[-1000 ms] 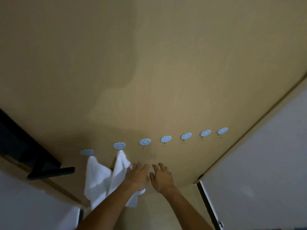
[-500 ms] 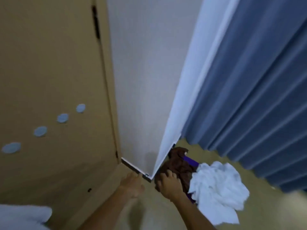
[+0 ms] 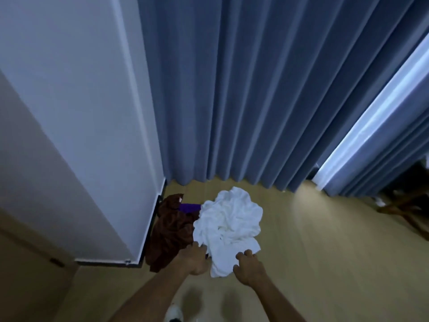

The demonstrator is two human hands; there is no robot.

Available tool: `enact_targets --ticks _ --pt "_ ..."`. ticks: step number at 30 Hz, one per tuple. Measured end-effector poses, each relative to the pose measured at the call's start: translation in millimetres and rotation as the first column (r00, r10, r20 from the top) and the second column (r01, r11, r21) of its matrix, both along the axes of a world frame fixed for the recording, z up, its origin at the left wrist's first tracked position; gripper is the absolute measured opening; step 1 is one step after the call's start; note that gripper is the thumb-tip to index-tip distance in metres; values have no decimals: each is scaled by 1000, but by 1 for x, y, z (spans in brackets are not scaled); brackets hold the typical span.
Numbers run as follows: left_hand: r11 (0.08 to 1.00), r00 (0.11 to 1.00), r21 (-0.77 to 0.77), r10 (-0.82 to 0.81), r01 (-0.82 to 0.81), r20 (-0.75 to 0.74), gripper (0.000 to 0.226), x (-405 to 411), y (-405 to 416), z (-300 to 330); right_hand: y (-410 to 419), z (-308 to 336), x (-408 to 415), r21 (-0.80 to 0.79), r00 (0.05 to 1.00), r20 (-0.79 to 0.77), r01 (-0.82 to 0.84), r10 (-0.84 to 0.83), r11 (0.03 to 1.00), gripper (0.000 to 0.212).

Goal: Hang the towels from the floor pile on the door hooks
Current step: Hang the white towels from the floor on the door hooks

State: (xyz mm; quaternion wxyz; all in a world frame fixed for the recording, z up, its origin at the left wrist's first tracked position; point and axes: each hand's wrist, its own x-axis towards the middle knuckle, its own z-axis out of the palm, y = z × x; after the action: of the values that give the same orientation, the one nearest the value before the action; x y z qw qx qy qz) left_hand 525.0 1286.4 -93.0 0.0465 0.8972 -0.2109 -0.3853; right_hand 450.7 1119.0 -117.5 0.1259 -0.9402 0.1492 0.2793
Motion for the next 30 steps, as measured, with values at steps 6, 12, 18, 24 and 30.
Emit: enact_targets --ticks 6,12,18,24,30 --pt "998 998 21 -54 55 -42 46 55 -58 -34 -56 -20 38 57 998 -38 48 -46 997 41" --pt "999 995 39 23 -20 -100 46 121 -93 -62 -121 -70 85 52 995 -95 37 -32 998 40" --pt "995 990 15 100 -99 -102 43 161 -114 -73 -152 -49 140 23 978 -177 120 -114 993 41" --pt "970 959 -19 239 -244 -151 43 186 -115 -89 -157 -79 191 200 980 -171 -65 100 978 33" --pt "886 874 50 463 -460 -149 49 192 -106 -96 -140 -86 250 194 912 -165 -343 375 919 43"
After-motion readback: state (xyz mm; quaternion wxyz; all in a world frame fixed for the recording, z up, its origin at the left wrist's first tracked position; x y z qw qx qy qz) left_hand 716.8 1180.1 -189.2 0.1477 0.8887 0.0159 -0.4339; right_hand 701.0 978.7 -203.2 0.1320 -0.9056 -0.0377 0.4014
